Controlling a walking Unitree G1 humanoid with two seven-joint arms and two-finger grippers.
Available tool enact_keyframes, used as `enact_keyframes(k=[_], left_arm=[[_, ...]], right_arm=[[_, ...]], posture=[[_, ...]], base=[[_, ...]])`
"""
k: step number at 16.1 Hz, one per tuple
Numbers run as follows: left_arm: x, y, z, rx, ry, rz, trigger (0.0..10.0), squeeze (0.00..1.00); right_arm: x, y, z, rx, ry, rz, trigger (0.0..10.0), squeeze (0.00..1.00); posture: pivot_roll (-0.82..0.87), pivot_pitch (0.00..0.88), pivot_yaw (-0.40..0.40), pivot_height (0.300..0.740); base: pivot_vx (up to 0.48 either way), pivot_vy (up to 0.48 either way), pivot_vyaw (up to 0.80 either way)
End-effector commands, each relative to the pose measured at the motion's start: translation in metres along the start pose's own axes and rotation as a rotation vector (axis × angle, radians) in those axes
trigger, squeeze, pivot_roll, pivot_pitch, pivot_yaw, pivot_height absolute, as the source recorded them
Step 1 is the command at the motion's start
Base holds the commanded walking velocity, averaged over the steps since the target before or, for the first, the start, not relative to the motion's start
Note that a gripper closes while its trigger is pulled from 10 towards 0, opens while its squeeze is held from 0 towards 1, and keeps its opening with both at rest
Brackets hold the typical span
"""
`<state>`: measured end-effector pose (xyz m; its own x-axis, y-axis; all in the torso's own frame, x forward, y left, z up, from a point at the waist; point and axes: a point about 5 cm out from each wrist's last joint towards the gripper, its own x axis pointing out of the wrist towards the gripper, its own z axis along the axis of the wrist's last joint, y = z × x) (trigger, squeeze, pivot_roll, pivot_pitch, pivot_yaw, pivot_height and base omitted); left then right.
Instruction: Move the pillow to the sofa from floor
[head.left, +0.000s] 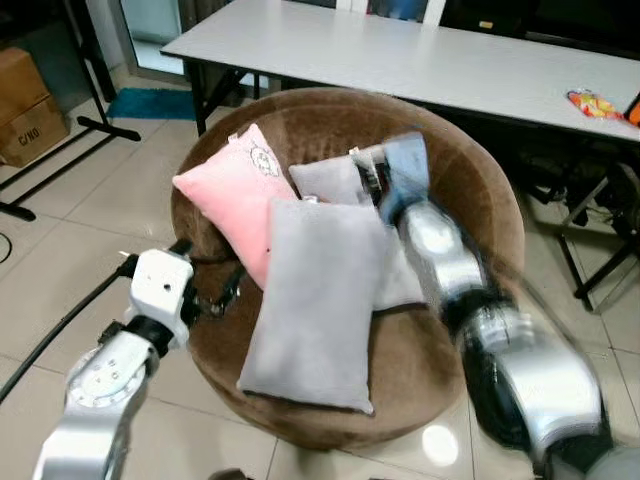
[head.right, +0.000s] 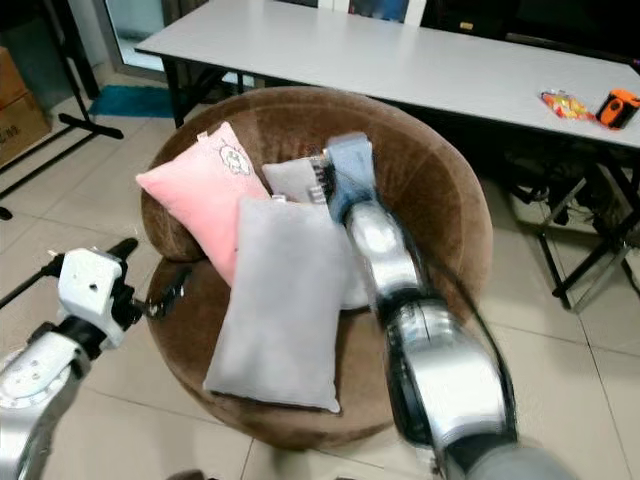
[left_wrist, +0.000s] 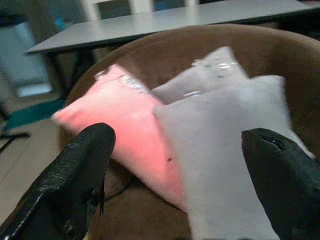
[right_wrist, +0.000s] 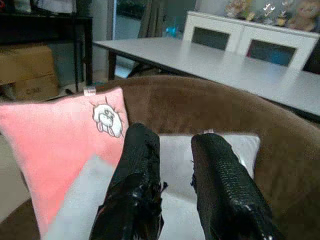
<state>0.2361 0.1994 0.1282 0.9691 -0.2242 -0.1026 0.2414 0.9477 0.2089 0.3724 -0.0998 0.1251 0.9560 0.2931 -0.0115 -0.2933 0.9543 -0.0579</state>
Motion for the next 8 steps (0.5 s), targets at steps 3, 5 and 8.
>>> enact_keyframes(k=[3, 5, 8], left_arm=[[0.005, -0.001, -0.002, -0.006, 0.001, 0.054, 10.0, 0.0], [0.008, 0.001, -0.003, 0.011, -0.003, 0.097, 10.0, 0.0], [0.012, 0.002, -0.003, 0.041, 0.005, 0.125, 10.0, 0.0]], right_arm=[[-0.042, -0.01, -0.024, 0.028, 0.022, -0.102, 10.0, 0.0], [-0.057, -0.015, -0.041, -0.002, 0.1, -0.171, 10.0, 0.0], [-0.077, -0.021, -0.05, 0.106, 0.194, -0.3, 10.0, 0.0]], posture=[[-0.02, 0.0, -0.059, 0.74], [-0.03, 0.0, -0.052, 0.74], [-0.03, 0.0, -0.046, 0.74]], base=[[0.0, 0.0, -0.79], [0.0, 0.0, -0.79], [0.0, 0.0, -0.79]])
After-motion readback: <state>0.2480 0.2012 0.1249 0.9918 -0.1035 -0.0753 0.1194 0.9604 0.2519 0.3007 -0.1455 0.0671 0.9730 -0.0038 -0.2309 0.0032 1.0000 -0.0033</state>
